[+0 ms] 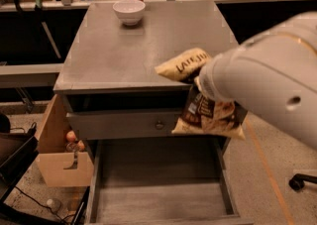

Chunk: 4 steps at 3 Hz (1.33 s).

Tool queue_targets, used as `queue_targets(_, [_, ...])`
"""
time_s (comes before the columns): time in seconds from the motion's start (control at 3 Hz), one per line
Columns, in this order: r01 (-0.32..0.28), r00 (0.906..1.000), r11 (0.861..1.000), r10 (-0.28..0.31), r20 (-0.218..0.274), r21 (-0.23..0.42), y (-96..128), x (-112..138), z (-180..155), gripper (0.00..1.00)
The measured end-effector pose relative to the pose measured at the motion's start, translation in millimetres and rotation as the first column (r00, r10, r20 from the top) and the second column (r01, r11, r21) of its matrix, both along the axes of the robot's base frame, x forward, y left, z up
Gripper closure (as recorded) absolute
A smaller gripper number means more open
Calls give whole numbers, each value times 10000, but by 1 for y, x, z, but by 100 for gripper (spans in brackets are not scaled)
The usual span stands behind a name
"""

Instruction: Pick brown chip bag from middle drawer and place on counter

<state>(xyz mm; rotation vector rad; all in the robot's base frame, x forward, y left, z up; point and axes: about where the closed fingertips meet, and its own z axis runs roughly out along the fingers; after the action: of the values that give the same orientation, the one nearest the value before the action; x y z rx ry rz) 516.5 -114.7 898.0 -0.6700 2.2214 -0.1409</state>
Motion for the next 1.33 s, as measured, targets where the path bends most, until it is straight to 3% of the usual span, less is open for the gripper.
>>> queue_targets(0.33, [-199,9960,9971,262,854,-737,12,43,65,100])
queue_targets(0.67, [-788,9836,9911,948,1537,-1073,22,87,116,100])
queue_targets(1.0, [-1234,9660,9890,1385,2181,-817,10,128,163,100])
queue_targets(1.33, [-1918,9437,9802,1981,2649,-500,22,129,199,100])
